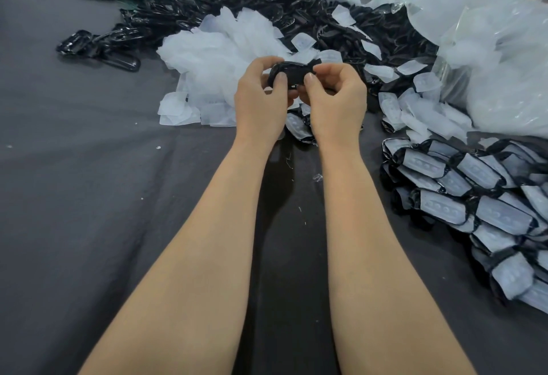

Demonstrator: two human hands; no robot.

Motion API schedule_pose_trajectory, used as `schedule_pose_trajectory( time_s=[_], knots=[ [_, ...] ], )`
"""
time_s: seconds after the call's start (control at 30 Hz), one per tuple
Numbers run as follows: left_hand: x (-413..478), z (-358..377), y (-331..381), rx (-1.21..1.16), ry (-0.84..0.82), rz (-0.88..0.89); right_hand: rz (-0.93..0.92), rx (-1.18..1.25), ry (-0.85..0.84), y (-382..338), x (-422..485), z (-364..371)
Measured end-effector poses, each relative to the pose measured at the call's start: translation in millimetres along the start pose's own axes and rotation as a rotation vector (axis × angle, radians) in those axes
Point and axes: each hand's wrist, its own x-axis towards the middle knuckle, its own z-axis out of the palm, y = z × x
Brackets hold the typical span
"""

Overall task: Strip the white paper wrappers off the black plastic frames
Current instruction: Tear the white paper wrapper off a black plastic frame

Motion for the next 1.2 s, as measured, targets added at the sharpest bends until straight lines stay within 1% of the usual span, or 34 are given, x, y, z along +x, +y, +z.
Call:
schedule_pose_trajectory(
  time_s=[0.2,0.3,0.37,0.4,0.5,0.57,0.67,0.73,0.8,0.9,1.07,1.2],
  knots=[
    [2,-4,-3,0.016,0.083,0.014,-0.138,-0.301,-0.154,-3,-2,0],
    [2,-3,-3,-0.004,0.114,0.006,-0.137,-0.304,-0.175,-3,-1,-1],
    [3,-2,-2,-0.044,0.13,-0.009,-0.073,-0.227,-0.191,-4,1,-4],
    [4,-2,-2,-0.068,0.135,-0.021,-0.026,-0.15,-0.183,-5,2,-5],
    [4,-2,-1,-0.107,0.133,-0.05,0.157,0.152,-0.1,-7,4,-8],
    [4,-1,-1,-0.103,0.122,-0.058,0.251,0.238,-0.054,-6,5,-8],
    [3,0,-1,-0.086,0.104,-0.056,0.285,0.263,0.01,-3,4,-7],
    [3,-1,-1,-0.08,0.097,-0.054,0.27,0.35,0.035,-3,4,-5],
    [3,-1,-1,-0.078,0.089,-0.055,0.236,0.419,0.025,-3,3,-4],
    [2,-1,0,-0.063,0.063,-0.053,0.146,0.263,0.035,-2,2,-2],
    [-3,1,3,-0.011,-0.004,-0.02,-0.02,0.044,0.117,-2,-2,3],
    [-5,0,5,-0.004,-0.043,0.014,-0.057,-0.04,0.107,-1,-4,4]
  ],
)
